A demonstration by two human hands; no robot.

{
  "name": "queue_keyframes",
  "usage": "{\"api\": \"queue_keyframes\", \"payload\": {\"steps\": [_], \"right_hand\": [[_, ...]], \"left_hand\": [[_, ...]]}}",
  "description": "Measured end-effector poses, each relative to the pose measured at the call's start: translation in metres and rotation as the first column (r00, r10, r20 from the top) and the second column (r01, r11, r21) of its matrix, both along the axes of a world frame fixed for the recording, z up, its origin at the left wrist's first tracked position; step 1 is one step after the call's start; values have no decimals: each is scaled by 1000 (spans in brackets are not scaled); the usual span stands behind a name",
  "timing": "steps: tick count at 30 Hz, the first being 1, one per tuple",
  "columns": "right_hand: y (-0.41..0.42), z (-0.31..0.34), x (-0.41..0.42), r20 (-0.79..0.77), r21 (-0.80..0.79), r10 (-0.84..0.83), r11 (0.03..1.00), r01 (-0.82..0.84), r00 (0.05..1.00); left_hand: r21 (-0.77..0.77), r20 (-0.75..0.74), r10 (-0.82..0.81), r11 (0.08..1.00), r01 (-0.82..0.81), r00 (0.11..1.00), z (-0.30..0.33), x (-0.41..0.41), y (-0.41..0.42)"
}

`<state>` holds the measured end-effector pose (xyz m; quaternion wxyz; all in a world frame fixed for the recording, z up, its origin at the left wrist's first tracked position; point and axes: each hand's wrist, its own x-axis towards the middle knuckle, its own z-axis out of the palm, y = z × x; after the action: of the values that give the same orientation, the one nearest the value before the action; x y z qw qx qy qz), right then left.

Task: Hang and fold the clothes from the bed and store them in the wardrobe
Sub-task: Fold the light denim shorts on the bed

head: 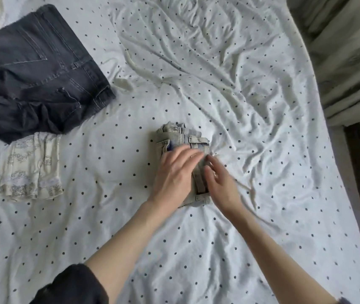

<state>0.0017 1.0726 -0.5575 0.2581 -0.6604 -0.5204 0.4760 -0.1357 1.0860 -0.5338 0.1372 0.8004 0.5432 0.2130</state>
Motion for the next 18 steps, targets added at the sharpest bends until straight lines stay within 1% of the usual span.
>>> {"api": "queue_keyframes", "payload": {"steps": [1, 2, 5, 7, 9, 11, 13, 14, 15, 16, 17, 18], "right_hand": [[-3, -3, -5, 65, 46, 55, 997, -59, 996], [-4, -6, -11, 145, 88, 106, 989, -120, 984], [-7, -18, -18, 385, 168, 181, 950, -262, 905], [-9, -27, -20, 463, 124, 257, 929, -349, 848], [-12, -36, -21, 467, 4, 364, 910, -414, 806], [-9, -43, -22, 459, -65, 414, 898, -436, 786], [-3, -40, -20, 421, -60, 400, 908, -415, 814], [0, -39, -17, 383, -39, 356, 928, -370, 852], [1, -37, -13, 320, -26, 290, 954, -298, 902], [4, -35, -9, 232, -45, 194, 981, -189, 953], [8, -34, -6, 138, -116, 95, 990, -79, 986], [14, -33, 0, 56, -218, 11, 976, 1, 998]], "left_hand": [[49, -96, -34, 998, 38, 995, -1, -8, 0], [37, -180, -40, 998, 47, 983, -3, -14, 2], [-105, -382, -25, 994, -17, 924, -14, -25, 5], [-192, -482, -35, 979, -67, 876, -29, -30, 5], [-253, -558, -67, 963, -92, 827, -48, -36, 2], [-290, -598, -95, 951, -105, 796, -59, -40, 6], [-316, -591, -111, 943, -102, 799, -61, -40, 9], [-328, -570, -127, 941, -82, 812, -61, -41, 9], [-337, -510, -137, 940, -52, 849, -59, -41, 8], [-326, -426, -136, 945, -12, 894, -56, -43, 5], [-283, -317, -126, 959, 33, 940, -51, -45, 1], [-210, -203, -102, 976, 59, 974, -47, -47, -3]]}}
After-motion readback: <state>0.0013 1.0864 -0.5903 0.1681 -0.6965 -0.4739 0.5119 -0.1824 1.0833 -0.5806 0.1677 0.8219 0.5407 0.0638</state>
